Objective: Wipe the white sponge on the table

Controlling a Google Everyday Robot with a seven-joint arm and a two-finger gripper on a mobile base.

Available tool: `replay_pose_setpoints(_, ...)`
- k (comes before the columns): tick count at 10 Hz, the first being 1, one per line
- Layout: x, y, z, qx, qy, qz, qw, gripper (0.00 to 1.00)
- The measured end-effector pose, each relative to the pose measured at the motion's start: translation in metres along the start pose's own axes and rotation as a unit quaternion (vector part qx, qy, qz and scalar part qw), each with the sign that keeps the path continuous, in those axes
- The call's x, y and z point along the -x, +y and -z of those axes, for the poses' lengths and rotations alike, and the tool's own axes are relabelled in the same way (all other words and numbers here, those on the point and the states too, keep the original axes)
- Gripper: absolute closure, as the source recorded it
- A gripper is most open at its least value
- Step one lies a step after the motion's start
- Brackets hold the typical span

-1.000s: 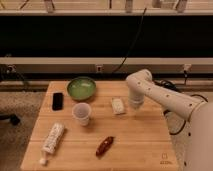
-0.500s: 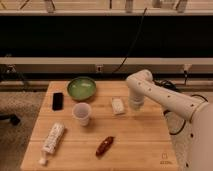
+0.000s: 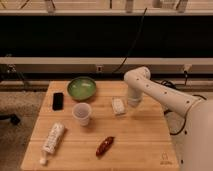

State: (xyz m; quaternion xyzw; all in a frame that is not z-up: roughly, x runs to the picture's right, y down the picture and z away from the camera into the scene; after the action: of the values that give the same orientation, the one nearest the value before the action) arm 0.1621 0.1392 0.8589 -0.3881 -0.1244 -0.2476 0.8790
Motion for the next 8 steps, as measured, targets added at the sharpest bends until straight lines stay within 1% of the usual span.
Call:
replay_pose_setpoints(1,-0.001,-0.003,0.002,-0.001,-0.002,0.012,0.9999,0.38)
replay_pose_setpoints(2,0.002,-0.009,0.006,-0.004,-0.006,0.035,0.9994,0.25)
replay_pose_setpoints(3,0.003,-0.012,0.008,-0.006,-0.009,0.048,0.9988,0.21)
replay_pose_setpoints(5,0.006,-0.017,0.011,-0.011,-0.018,0.076,0.9969,0.20)
replay_pose_setpoints(6,0.010,-0.020,0.010,-0.014,-0.030,0.094,0.9950,0.20)
replay_pose_setpoints(8,0.015,-0.025,0.009,-0.020,-0.045,0.119,0.9917,0.20)
